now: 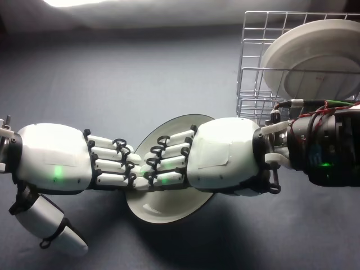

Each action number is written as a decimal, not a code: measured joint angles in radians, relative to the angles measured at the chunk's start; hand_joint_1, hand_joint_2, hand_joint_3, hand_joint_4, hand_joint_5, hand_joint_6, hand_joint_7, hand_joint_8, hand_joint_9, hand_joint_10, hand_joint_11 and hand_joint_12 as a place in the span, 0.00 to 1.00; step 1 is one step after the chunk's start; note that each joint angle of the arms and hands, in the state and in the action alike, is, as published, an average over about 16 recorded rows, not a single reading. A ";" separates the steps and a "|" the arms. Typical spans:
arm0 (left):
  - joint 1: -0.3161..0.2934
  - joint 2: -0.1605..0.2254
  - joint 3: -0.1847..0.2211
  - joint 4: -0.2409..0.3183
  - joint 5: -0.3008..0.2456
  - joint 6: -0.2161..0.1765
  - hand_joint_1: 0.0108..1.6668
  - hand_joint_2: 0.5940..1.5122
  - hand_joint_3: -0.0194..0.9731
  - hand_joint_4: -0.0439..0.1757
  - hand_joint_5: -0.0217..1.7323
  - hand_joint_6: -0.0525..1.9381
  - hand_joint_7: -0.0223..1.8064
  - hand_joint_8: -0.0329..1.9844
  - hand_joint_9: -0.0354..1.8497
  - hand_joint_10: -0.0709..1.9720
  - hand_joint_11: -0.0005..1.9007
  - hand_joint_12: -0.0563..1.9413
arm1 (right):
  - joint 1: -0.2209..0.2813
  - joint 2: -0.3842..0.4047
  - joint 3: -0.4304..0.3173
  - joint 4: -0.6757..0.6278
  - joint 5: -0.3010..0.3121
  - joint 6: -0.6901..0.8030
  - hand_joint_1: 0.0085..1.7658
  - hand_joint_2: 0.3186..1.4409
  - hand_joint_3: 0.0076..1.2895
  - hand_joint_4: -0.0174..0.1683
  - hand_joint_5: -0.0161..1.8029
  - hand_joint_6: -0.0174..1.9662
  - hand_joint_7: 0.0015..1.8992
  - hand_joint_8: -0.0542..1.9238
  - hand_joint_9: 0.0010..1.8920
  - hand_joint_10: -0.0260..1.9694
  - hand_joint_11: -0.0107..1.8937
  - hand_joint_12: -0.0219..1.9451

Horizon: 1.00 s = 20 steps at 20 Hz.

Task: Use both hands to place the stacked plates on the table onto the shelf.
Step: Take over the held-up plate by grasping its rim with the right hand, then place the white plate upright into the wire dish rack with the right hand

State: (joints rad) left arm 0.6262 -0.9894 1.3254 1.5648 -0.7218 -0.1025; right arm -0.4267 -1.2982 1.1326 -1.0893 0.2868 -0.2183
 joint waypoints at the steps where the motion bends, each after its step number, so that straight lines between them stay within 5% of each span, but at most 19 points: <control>1: 0.000 0.000 0.000 0.000 0.000 0.000 0.00 0.54 0.04 0.15 0.01 0.01 0.01 0.01 0.01 0.02 0.02 0.04 | 0.000 -0.003 0.002 0.000 -0.001 -0.001 0.87 0.69 0.00 0.11 0.05 0.02 0.03 0.03 0.04 0.02 0.01 0.29; 5: -0.001 0.000 0.000 0.000 0.000 -0.001 0.00 0.54 0.03 0.15 0.01 0.01 0.01 0.01 0.01 0.02 0.01 0.04 | 0.002 -0.007 0.007 0.003 0.006 -0.005 0.90 0.69 0.00 0.10 0.12 0.04 0.11 0.04 0.11 0.05 0.05 0.48; 12: -0.011 0.002 0.000 0.008 -0.002 -0.002 0.00 0.54 0.04 0.15 0.01 0.02 0.01 0.01 0.01 0.02 0.01 0.04 | 0.011 0.002 0.005 0.010 0.033 -0.011 0.90 0.64 0.00 0.10 0.30 0.11 0.26 0.18 0.26 0.25 0.21 0.77; 20: -0.082 0.038 -0.004 0.030 -0.016 -0.002 0.00 0.54 0.04 0.19 0.02 0.03 0.02 0.01 0.02 0.03 0.01 0.03 | 0.044 0.048 -0.031 0.027 0.059 -0.014 0.84 0.58 0.00 0.10 0.44 0.33 0.36 0.35 0.40 0.51 0.41 0.82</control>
State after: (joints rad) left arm 0.5444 -0.9513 1.3219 1.5953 -0.7378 -0.1047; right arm -0.3828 -1.2500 1.1016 -1.0619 0.3455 -0.2319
